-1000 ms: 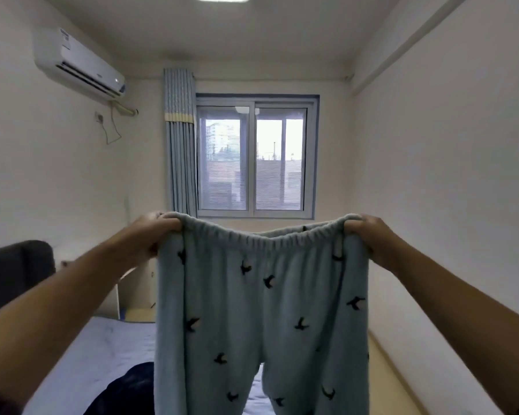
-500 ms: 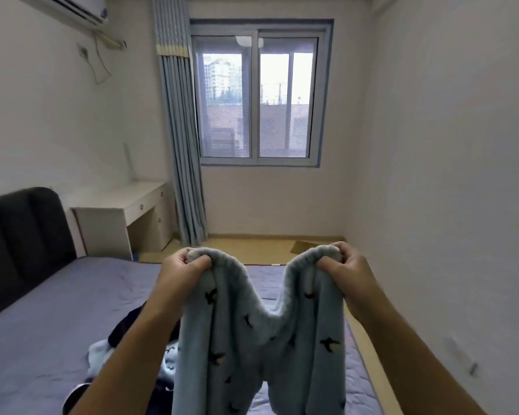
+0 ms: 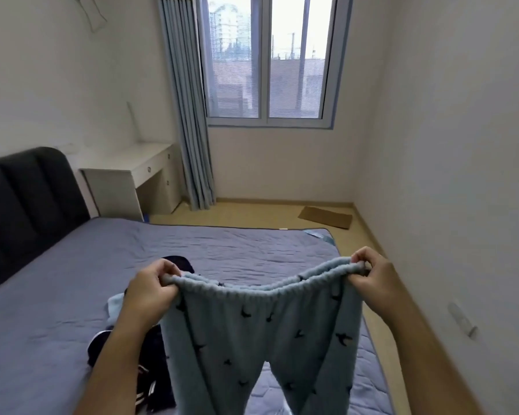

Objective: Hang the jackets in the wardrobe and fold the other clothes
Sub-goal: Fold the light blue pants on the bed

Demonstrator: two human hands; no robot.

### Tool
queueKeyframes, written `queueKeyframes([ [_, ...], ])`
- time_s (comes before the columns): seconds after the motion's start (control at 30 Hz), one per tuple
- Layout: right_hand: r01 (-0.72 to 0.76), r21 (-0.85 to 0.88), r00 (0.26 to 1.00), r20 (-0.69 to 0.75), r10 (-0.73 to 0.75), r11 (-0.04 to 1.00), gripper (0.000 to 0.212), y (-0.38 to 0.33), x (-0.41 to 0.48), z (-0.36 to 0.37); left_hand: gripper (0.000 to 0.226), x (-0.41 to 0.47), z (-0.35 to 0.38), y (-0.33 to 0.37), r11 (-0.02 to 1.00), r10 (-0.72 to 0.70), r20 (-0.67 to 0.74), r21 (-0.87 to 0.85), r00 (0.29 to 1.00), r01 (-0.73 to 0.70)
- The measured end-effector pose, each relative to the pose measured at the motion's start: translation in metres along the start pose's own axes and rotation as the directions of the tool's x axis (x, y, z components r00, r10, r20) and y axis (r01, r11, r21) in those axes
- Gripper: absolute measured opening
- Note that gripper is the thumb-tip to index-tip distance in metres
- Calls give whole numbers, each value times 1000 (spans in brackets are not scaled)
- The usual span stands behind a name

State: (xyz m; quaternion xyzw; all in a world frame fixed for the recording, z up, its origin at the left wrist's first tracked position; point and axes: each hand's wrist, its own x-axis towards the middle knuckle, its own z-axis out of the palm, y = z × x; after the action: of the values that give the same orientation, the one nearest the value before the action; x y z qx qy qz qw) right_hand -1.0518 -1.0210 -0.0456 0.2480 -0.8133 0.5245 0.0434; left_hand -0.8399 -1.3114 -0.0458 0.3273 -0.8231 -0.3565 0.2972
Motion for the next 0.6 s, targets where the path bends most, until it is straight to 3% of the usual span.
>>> queueKeyframes([
  [0.17, 146, -140, 975, 190, -118, 979, 38, 0, 6, -7, 40, 9, 0, -11, 936, 36, 202, 336, 979, -104],
  [0.27, 326, -345, 919, 334, -210, 880, 45, 3, 15, -10, 32, 19, -5, -16, 806, 7, 346, 553, 938, -210],
  [0.33, 398, -438, 869, 462, -178, 806, 42, 10, 19, -8, 24, 22, -6, -16, 743, -7, 395, 617, 918, -260],
  [0.47, 444, -512, 764, 646, -11, 735, 29, 18, 29, -7, 22, 28, -12, -9, 699, 58, 547, 575, 835, -426],
  [0.53, 416, -423, 745, 666, -35, 805, 34, 9, 40, -22, 24, 38, -27, -4, 743, 128, 602, 468, 788, -478],
  [0.6, 274, -203, 779, 620, -93, 940, 34, -3, 53, -45, 19, 51, -54, 3, 888, 182, 587, 246, 789, -388],
])
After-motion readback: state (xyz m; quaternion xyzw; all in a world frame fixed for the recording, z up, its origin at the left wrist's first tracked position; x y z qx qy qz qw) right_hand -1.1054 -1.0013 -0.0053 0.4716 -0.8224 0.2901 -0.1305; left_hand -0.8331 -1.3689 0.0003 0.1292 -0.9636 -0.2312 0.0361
